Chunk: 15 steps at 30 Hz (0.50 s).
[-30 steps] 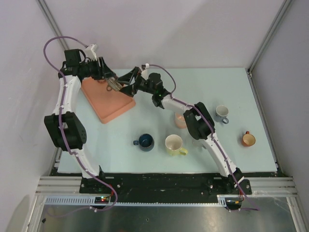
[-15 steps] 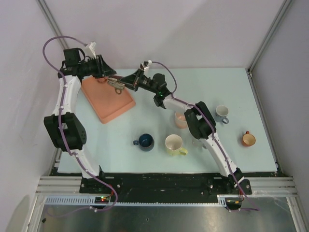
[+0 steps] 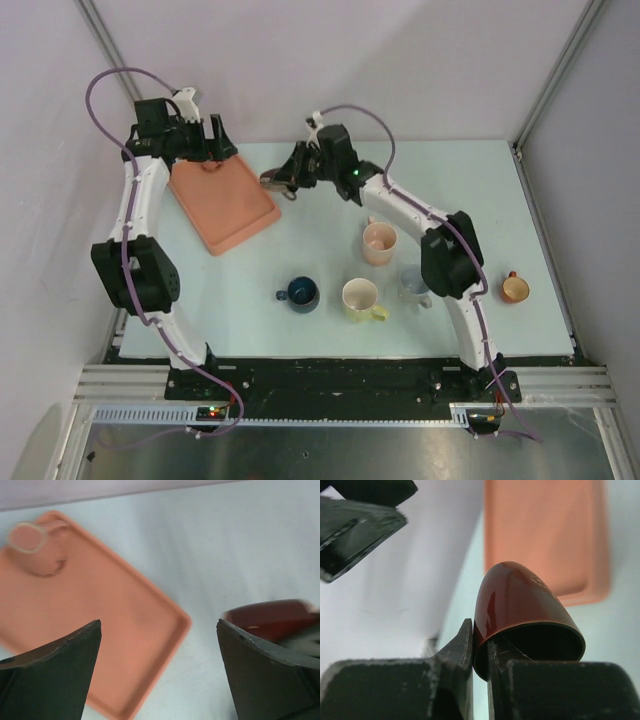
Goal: Turn the mug right side up
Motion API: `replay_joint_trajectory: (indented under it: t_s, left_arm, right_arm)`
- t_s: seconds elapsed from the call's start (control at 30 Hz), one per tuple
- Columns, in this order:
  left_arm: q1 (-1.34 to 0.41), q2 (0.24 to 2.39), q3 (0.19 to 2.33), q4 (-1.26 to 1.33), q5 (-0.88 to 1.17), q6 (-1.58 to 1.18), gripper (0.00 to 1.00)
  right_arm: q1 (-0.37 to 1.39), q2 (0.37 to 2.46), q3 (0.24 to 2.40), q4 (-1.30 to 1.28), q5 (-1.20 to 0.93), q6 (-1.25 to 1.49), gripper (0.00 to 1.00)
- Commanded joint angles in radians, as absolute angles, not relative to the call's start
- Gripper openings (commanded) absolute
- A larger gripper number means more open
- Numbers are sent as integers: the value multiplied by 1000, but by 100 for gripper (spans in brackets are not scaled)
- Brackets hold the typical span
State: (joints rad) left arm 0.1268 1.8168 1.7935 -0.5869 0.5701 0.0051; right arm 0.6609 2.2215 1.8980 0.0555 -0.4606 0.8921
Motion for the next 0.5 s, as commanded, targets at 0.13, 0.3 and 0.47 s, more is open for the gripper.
replay_joint_trajectory:
  t_s: [0.13, 0.3, 0.47]
  left_arm:
    - [133, 1746, 1805, -613, 204, 258, 100]
    - [133, 1746, 1787, -628, 172, 301, 100]
    - [130, 1751, 1778, -636, 168, 322, 100]
  right_arm:
    - [764, 2126, 2348, -1025, 14, 155, 0]
    - [832, 2137, 2323, -1230, 87, 15, 0]
    - [878, 2158, 2202, -1278, 104, -24, 0]
